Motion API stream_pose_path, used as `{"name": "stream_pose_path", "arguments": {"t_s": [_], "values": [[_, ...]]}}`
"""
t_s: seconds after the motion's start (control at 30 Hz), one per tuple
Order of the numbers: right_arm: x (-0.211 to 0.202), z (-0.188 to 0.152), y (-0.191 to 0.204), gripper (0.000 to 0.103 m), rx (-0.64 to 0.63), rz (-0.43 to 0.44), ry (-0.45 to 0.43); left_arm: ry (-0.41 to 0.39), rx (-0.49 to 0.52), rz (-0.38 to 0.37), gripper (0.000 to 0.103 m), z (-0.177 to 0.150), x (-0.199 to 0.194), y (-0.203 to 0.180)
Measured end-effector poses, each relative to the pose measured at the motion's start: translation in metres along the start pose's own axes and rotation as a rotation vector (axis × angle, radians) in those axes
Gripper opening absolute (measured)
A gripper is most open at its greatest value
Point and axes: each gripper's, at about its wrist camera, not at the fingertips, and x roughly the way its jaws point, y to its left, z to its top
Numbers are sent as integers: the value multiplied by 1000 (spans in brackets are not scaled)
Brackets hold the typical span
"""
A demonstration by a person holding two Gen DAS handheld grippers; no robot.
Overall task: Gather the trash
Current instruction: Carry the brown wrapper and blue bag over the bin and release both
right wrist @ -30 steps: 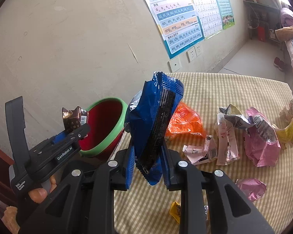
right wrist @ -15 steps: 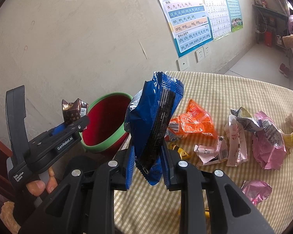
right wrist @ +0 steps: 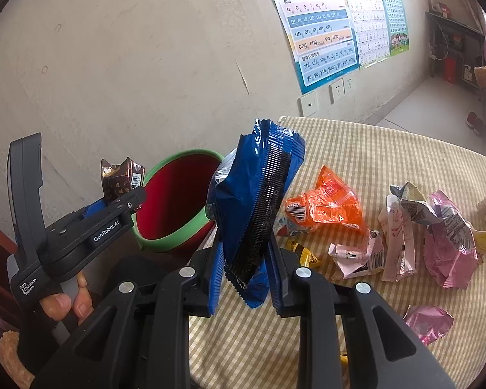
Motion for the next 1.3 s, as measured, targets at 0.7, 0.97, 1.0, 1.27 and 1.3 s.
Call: {"name": "stream_pose_path", "arguments": {"t_s": [0.7, 0.97, 1.0, 1.27, 1.3], "values": [[21, 10, 19, 24, -63, 13, 33, 13, -36, 31, 47, 3, 9, 19], [27, 20, 25, 24, -79, 22, 27, 5, -57, 62, 47, 8, 10, 33], [28, 21, 26, 24, -82, 24, 28, 5, -61, 64, 47, 8, 10, 35], [39, 24, 40, 24, -116, 40, 44, 9, -84, 69, 47, 9, 14, 46], [41, 24, 42, 24, -120, 41, 47, 10, -86, 70, 47, 9, 14, 47]]}}
